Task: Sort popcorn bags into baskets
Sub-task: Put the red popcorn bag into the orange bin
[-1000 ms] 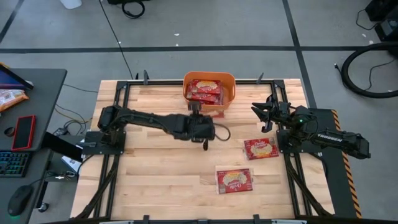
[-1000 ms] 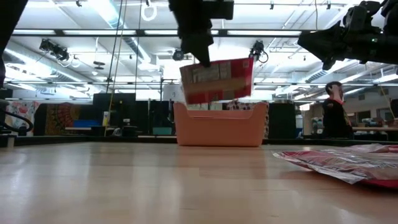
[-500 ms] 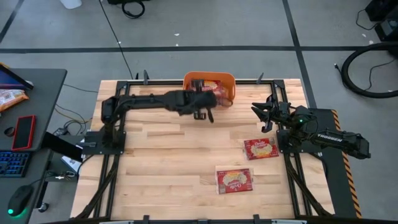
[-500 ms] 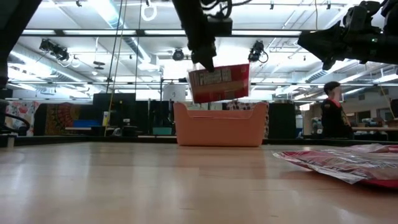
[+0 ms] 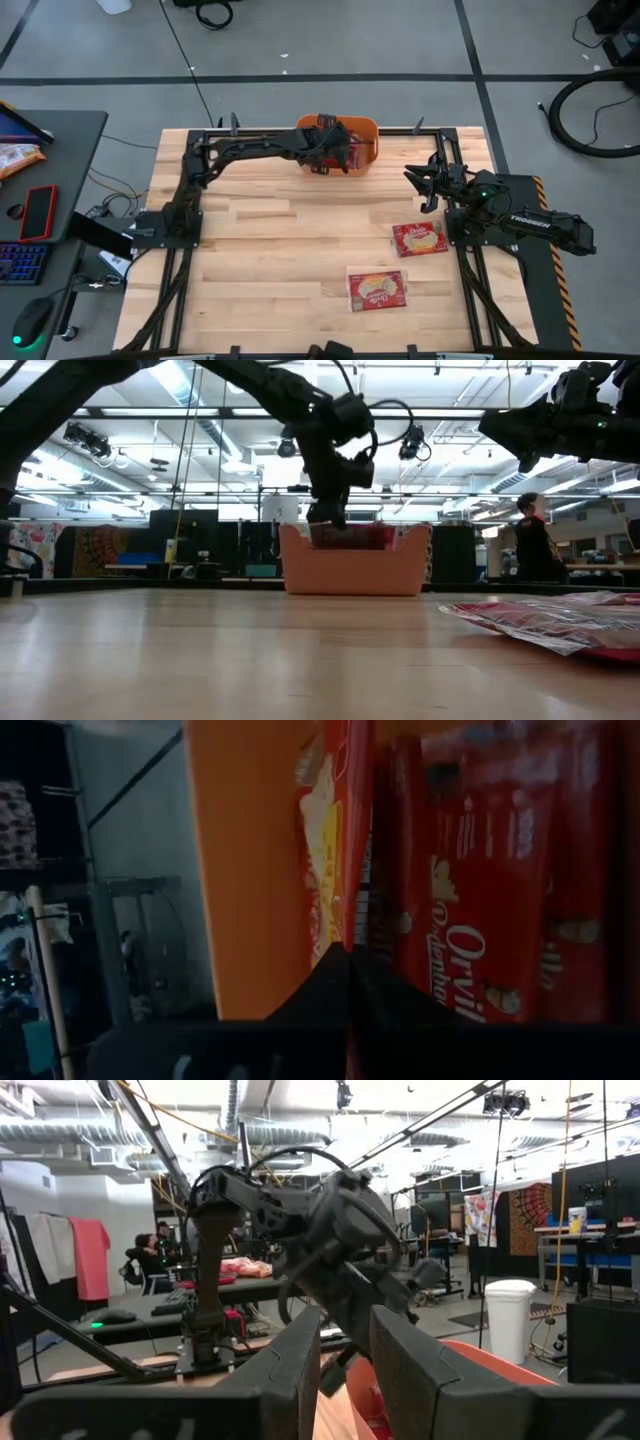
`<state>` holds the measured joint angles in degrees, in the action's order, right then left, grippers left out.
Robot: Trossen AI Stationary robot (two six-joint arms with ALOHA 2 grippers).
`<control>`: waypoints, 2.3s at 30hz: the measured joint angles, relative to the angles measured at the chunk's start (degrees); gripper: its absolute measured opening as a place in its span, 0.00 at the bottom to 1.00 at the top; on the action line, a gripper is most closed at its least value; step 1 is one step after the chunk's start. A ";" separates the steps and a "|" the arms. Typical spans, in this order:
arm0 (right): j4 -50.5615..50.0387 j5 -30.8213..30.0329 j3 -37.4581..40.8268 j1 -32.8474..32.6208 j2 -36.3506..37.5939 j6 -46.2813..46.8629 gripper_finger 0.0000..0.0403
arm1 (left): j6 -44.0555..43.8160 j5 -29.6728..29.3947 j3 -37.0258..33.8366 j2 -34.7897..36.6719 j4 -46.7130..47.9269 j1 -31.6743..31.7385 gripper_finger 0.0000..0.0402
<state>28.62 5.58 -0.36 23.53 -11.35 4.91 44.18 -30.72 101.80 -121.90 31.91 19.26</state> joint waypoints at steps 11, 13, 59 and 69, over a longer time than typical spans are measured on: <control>0.02 0.02 0.00 0.00 0.00 0.00 0.24 | -1.53 -3.67 -0.02 0.02 1.03 -0.05 0.24; 0.02 0.02 0.00 0.00 0.00 0.00 0.24 | -2.38 -2.71 -0.02 1.46 1.22 -0.79 0.27; 0.07 0.20 0.02 -0.02 -0.11 -0.02 0.24 | -26.38 18.22 -25.65 17.60 -7.76 -16.39 0.11; 0.00 0.02 0.02 -0.02 -0.37 -0.02 0.24 | -18.12 18.12 -40.74 25.69 -31.02 -16.02 0.11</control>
<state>28.62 5.61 -0.34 23.51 -11.73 4.89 26.07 -12.60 61.05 -96.21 0.89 3.24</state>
